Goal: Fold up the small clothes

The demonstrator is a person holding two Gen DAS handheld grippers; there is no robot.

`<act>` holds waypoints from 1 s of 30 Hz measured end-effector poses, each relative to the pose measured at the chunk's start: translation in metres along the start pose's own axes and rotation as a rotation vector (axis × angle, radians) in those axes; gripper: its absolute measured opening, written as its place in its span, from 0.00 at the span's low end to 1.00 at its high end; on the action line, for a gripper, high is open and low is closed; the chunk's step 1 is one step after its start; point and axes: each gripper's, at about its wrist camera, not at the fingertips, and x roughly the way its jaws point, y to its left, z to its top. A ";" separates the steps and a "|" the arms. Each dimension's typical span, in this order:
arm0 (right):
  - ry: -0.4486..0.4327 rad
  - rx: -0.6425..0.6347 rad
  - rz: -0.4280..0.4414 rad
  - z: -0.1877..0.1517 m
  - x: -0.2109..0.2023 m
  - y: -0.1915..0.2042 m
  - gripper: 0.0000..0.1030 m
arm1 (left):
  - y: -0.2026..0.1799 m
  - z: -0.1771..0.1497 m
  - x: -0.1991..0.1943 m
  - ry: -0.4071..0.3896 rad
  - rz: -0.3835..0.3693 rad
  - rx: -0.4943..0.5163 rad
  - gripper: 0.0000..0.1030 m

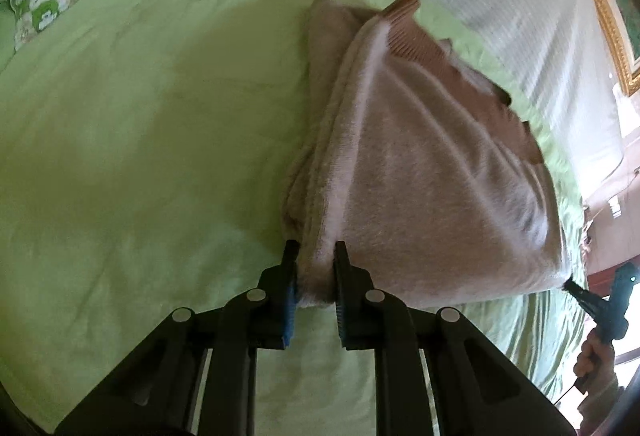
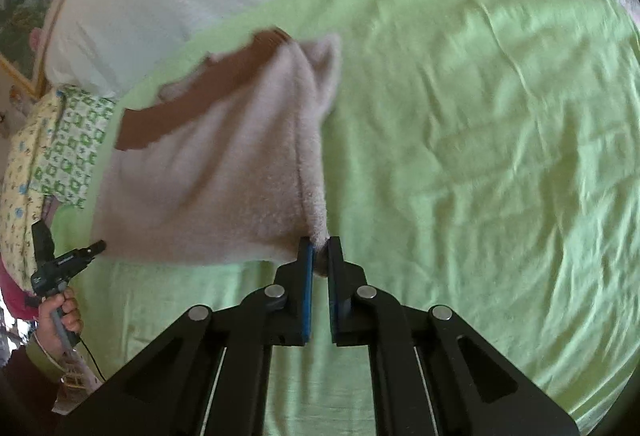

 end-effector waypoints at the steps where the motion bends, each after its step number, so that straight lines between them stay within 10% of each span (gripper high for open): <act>1: 0.021 -0.007 -0.016 -0.003 0.008 -0.001 0.07 | 0.002 0.000 0.002 0.005 -0.004 -0.007 0.15; 5: 0.086 0.027 -0.062 -0.003 0.030 -0.002 0.09 | 0.007 0.005 -0.003 0.020 0.009 -0.040 0.31; 13: -0.105 -0.092 -0.034 0.024 -0.002 0.064 0.22 | -0.032 0.013 -0.054 -0.106 -0.086 0.049 0.33; 20: 0.027 -0.298 0.307 0.058 0.083 0.172 0.22 | -0.148 0.040 0.014 -0.007 -0.242 0.339 0.38; 25: 0.123 -0.372 0.281 0.082 0.152 0.199 0.22 | -0.173 0.074 0.072 0.040 -0.192 0.434 0.36; 30: 0.025 -0.256 0.269 0.117 0.171 0.174 0.19 | -0.136 0.118 0.096 0.007 -0.241 0.319 0.25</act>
